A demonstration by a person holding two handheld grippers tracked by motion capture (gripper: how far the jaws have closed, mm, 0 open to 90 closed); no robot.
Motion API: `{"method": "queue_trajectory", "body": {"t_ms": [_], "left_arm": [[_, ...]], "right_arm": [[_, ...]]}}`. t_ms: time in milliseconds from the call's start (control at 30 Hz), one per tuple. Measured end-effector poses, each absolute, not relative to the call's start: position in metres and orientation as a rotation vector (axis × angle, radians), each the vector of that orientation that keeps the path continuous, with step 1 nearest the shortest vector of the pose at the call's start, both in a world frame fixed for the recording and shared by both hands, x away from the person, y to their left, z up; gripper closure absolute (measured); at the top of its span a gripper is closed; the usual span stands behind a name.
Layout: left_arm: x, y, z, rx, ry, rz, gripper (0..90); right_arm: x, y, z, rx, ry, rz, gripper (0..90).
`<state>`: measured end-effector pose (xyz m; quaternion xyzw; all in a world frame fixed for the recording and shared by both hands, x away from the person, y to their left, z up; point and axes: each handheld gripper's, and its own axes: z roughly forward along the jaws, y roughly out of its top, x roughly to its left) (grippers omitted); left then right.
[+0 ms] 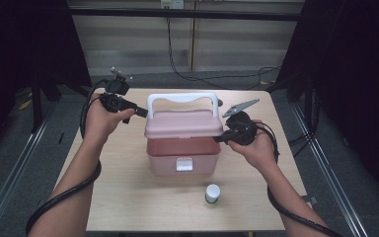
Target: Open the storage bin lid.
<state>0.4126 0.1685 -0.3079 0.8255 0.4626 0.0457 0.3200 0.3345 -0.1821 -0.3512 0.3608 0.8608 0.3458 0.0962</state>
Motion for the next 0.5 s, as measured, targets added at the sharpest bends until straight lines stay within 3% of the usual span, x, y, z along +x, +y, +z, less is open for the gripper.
{"method": "queue_trajectory", "body": {"t_ms": [500], "left_arm": [[0.399,0.182,-0.326,2.234,1.158,0.102,49.8]], "right_arm": [[0.34,-0.181,-0.338,1.09,2.527,1.024,90.0]]}}
